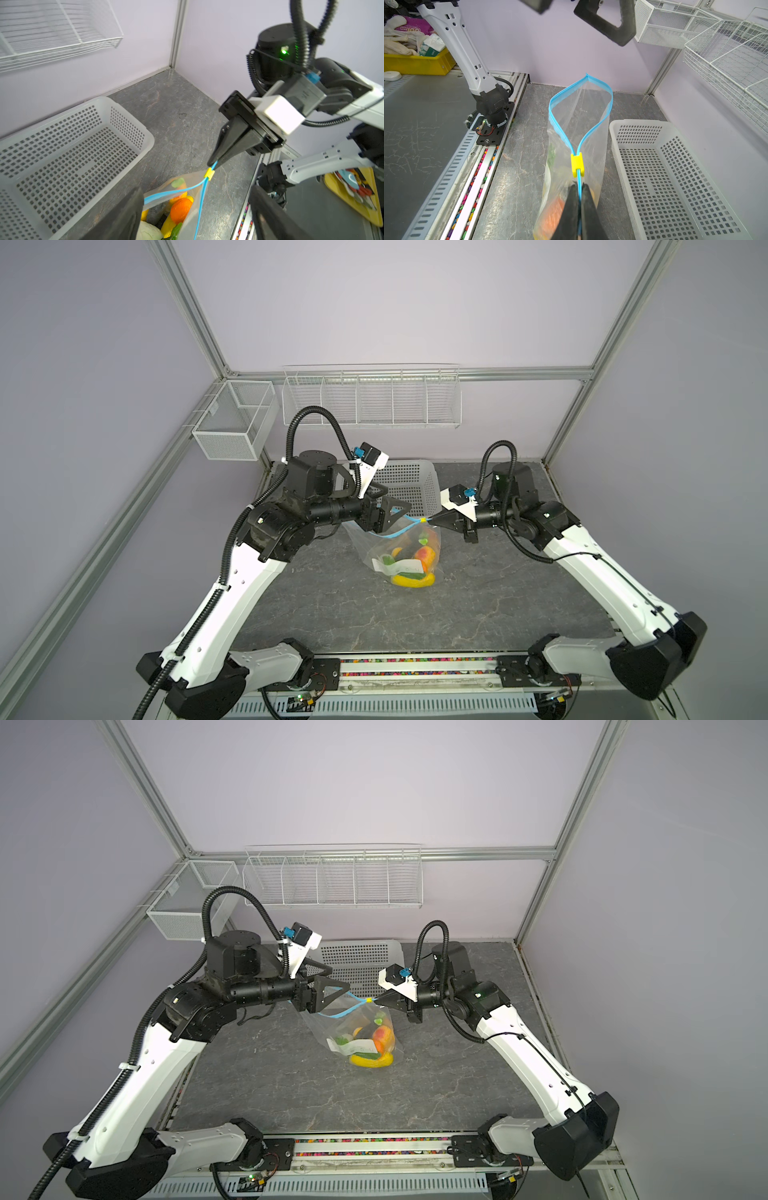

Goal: Place the food in the zip-top bag and seal the zipper

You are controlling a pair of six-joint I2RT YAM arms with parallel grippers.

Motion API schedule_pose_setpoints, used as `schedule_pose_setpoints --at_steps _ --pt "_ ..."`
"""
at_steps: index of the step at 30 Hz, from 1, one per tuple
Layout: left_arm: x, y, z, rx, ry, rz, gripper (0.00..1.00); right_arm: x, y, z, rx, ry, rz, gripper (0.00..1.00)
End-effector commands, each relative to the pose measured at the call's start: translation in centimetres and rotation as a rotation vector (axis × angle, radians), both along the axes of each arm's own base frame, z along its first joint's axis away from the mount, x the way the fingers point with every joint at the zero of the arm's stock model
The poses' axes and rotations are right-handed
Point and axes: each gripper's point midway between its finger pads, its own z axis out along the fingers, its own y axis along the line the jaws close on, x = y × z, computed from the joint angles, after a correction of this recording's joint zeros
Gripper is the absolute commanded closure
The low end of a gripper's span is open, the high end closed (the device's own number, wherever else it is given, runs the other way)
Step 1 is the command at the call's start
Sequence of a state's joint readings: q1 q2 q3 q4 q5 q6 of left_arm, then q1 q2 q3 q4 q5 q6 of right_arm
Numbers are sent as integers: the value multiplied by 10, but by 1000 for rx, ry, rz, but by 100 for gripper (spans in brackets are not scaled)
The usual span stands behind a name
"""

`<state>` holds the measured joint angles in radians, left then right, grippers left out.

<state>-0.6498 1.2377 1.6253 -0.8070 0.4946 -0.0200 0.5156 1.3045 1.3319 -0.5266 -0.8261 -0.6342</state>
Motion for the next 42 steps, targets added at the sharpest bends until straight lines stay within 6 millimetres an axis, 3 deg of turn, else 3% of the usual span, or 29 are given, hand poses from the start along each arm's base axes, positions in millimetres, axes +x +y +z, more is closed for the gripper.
schedule_pose_setpoints --at_steps 1,14,20,23,29,38,42 --pt "-6 -17 -9 59 -62 -128 19 -6 -2 11 33 -32 51 93" --pt "4 -44 -42 142 -21 -208 19 -4 -10 19 57 -46 40 93" --pt "0 -48 -54 185 9 -225 24 -3 -14 22 64 -54 34 93" --pt "4 -43 -60 216 19 -194 29 -2 -15 23 67 -58 30 93" --pt "1 -43 -72 257 55 -202 50 0 -17 24 72 -54 21 93" --pt "1 -41 -72 266 66 -175 67 4 -17 23 74 -49 7 93" --pt "-1 -41 -68 257 52 -170 68 5 -16 21 71 -44 8 94"
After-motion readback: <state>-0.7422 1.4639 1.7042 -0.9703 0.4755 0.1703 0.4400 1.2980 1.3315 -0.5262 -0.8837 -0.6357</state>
